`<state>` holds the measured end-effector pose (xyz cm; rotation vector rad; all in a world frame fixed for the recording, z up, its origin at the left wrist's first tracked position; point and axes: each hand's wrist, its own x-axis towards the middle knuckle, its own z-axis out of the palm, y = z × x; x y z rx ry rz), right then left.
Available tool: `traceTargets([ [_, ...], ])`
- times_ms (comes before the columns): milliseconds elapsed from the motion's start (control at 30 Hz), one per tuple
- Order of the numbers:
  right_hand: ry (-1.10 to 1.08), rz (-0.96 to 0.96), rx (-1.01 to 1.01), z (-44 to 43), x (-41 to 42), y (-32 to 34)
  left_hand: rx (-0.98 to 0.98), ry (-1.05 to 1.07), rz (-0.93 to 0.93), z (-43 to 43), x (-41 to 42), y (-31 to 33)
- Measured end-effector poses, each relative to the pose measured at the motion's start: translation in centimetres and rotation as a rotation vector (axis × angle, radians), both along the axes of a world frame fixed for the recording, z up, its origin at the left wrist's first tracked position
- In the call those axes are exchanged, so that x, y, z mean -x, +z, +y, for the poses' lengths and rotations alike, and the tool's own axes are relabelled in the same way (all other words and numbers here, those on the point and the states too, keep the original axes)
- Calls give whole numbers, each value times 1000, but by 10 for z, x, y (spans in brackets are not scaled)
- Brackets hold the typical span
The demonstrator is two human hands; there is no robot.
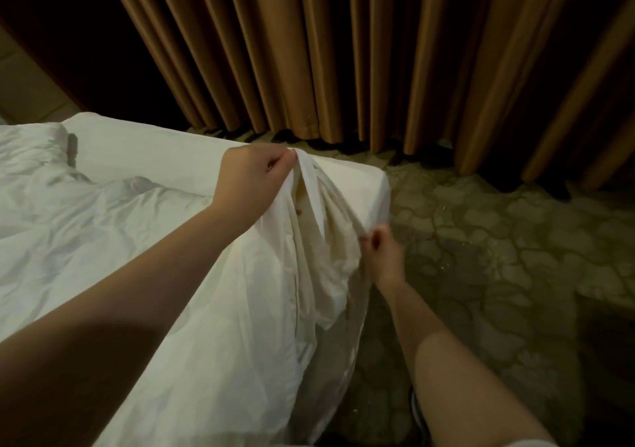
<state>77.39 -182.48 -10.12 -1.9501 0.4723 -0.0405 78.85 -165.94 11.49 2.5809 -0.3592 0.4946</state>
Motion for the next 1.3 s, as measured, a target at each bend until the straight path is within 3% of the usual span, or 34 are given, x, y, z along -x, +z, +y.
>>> traceTargets([
  [100, 167, 134, 8, 8, 9, -29, 26, 27, -17, 5, 0, 4],
  [267, -18, 155, -176, -17, 21, -48, 47, 61, -36, 13, -3, 5],
  [333, -57, 180, -314, -14, 24, -47, 66, 68, -51, 14, -4, 4],
  [500, -21, 284, -878, 0, 38, -52, 50, 71, -49, 16, -6, 5],
  [600, 19, 301, -963, -7, 48, -58, 59, 67, -52, 14, -5, 3],
  [733, 59, 355, -883, -17, 58, -64, 73, 76, -35, 12, -2, 5],
  [900, 155, 417, -547, -2, 56, -66, 93, 113, -20, 10, 1, 5],
  [1000, -2, 342, -182, 5, 51, -66, 91, 107, -25, 9, 1, 3],
  [1067, -162, 254, -49, 10, 53, -65, 103, 107, -25, 10, 1, 4],
  [1167, -330, 233, -160, 22, 53, -62, 113, 132, -32, 14, 2, 7],
  [1300, -331, 271, -423, 49, 60, -65, 95, 166, -39, 17, 0, 7],
])
